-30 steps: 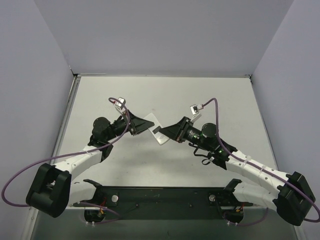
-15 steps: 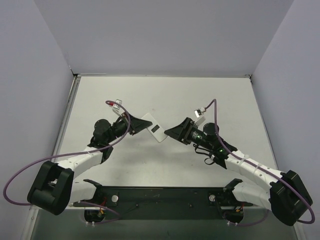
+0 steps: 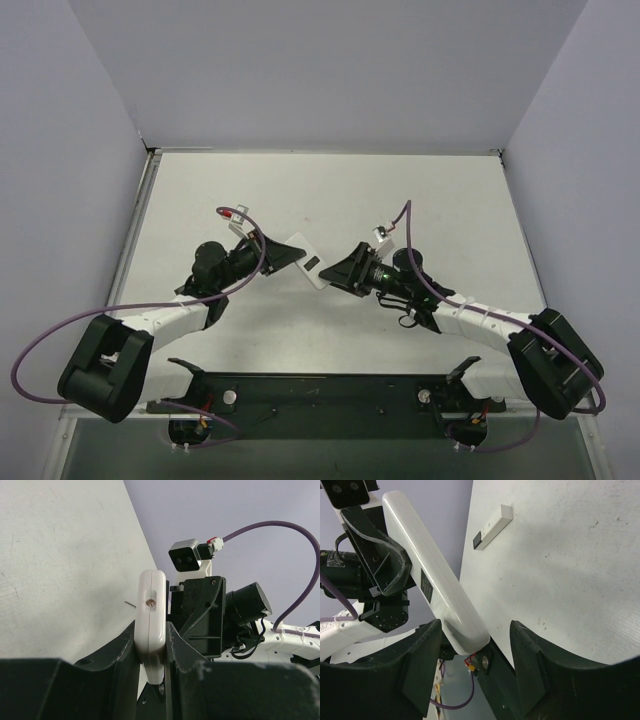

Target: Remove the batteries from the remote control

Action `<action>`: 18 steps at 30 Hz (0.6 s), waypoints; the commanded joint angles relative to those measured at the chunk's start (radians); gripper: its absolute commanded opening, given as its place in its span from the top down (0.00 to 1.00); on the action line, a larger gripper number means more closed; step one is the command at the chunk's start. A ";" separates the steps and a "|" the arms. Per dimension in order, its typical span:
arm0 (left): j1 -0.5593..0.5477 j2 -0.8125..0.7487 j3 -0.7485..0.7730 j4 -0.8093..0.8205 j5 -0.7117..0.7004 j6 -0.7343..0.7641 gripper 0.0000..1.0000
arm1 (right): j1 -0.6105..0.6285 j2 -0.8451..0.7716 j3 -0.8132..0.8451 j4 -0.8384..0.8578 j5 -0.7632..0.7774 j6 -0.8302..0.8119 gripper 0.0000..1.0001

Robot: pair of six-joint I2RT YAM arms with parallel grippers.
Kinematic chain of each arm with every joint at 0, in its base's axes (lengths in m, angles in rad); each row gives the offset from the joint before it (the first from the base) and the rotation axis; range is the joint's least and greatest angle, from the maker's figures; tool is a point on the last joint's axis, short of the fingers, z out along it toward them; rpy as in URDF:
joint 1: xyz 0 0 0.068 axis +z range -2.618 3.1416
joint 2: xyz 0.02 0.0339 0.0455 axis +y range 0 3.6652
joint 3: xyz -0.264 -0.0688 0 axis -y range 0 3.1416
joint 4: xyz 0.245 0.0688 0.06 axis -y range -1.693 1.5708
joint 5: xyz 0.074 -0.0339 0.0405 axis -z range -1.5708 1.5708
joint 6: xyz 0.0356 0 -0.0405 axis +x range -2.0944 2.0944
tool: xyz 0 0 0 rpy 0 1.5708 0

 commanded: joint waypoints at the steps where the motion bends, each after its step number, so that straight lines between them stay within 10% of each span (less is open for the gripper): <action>1: -0.004 0.016 0.050 0.035 0.009 0.012 1.00 | 0.019 0.015 0.042 0.124 -0.022 0.014 0.49; 18: 0.002 0.003 0.059 -0.012 -0.012 0.025 1.00 | 0.036 -0.006 -0.008 0.063 0.030 -0.012 0.87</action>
